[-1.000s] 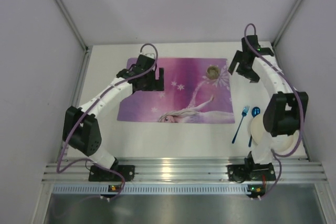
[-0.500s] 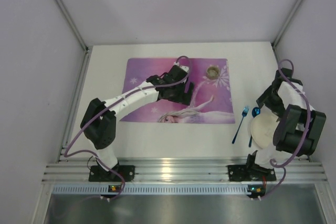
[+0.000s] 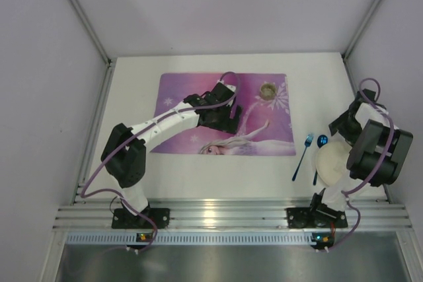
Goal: Set the dinner table for one person
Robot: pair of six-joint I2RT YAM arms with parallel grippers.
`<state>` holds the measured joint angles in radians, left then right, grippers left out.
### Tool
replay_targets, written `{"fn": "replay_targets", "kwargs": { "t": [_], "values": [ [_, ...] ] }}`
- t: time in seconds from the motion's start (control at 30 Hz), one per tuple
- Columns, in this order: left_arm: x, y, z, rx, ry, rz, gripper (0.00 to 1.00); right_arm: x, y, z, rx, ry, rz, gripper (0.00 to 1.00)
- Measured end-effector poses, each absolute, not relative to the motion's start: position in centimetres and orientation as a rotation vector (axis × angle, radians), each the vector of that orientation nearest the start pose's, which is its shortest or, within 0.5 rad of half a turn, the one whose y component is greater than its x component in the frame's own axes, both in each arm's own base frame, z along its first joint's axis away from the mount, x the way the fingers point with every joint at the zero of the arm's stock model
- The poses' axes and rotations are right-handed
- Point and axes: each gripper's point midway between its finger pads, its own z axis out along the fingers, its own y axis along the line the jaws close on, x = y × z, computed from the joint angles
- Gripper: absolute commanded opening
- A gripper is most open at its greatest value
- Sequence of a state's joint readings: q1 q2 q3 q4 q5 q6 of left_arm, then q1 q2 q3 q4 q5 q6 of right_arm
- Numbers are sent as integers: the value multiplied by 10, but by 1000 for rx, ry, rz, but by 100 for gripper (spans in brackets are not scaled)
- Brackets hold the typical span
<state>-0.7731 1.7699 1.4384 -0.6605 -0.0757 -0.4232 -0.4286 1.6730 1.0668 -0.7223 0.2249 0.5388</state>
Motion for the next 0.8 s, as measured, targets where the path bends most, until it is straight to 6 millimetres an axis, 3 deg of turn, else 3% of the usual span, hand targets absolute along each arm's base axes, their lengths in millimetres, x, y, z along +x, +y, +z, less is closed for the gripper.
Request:
{"fn": "replay_targets", "kwargs": {
  "t": [0.23, 0.33, 0.37, 0.43, 0.47, 0.57, 0.8],
  "values": [
    [304, -301, 119, 439, 2567, -347, 95, 280, -147, 31, 1392, 2490, -294, 78],
    [306, -303, 121, 448, 2560, -347, 94, 277, -147, 27, 1394, 2506, -312, 64],
    [308, -304, 122, 452, 2557, -348, 94, 275, -148, 26, 1393, 2508, -324, 50],
    [310, -307, 124, 460, 2551, -348, 94, 269, -147, 21, 1392, 2526, -345, 36],
    [311, -307, 123, 461, 2551, -347, 93, 266, -146, 19, 1399, 2528, -352, 22],
    [312, -308, 120, 467, 2557, -342, 93, 257, -147, 20, 1377, 2555, -424, 0],
    [312, -309, 114, 485, 2573, -328, 94, 253, -152, 27, 1340, 2560, -534, 0]
  ]
}}
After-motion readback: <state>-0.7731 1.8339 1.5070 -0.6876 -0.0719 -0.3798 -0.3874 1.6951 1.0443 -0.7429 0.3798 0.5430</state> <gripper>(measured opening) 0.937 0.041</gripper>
